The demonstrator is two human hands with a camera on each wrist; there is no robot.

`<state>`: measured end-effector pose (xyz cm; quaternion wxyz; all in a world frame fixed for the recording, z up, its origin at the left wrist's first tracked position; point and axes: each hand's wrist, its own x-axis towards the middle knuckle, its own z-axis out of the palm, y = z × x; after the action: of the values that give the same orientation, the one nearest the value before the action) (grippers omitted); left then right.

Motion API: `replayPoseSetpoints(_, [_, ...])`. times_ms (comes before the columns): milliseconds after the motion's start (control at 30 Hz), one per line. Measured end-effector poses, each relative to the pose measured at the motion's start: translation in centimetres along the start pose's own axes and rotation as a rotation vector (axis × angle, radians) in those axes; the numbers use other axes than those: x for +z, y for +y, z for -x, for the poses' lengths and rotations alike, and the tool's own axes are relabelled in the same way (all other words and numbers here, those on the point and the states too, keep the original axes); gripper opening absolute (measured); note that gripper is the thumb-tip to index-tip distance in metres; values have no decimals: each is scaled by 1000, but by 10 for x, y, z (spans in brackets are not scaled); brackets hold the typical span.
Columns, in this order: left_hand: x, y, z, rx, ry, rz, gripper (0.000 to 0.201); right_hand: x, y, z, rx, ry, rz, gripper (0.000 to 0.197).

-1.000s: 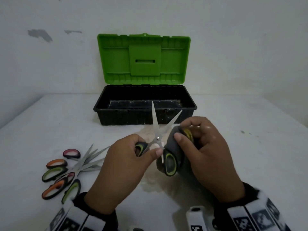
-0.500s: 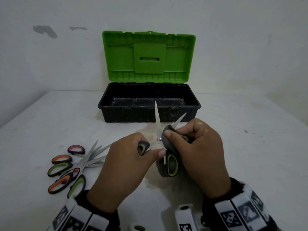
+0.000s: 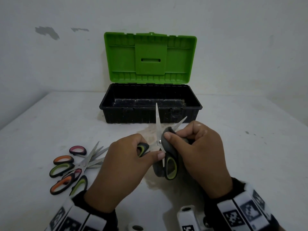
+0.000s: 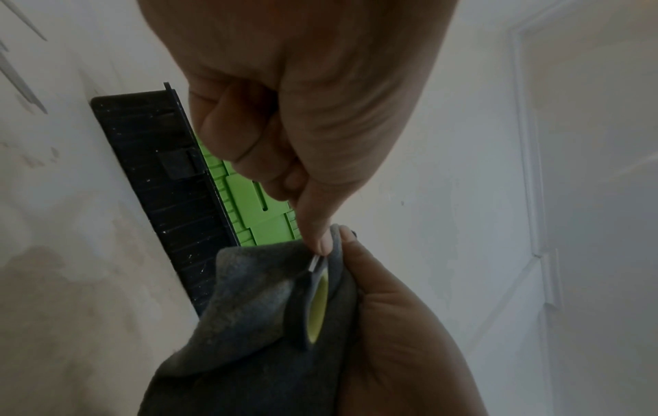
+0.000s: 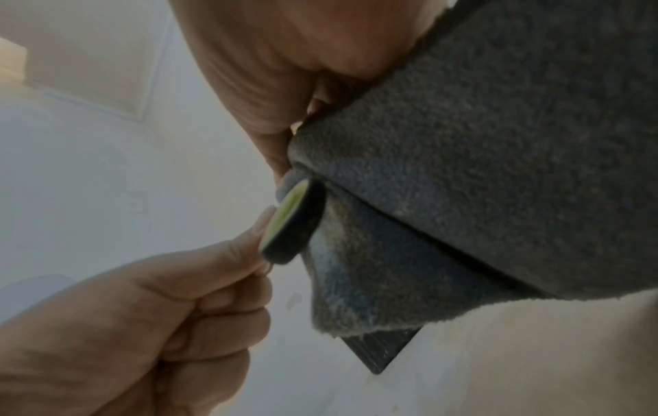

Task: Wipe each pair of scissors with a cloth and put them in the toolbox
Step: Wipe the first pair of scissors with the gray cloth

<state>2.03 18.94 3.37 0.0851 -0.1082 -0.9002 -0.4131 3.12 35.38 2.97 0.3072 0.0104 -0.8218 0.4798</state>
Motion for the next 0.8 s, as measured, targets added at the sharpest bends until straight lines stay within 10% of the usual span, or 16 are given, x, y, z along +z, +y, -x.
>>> replayPoseSetpoints(800, [-3, -11, -1, 51, 11, 83, 38, -4, -1, -5, 76, 40, -77, 26])
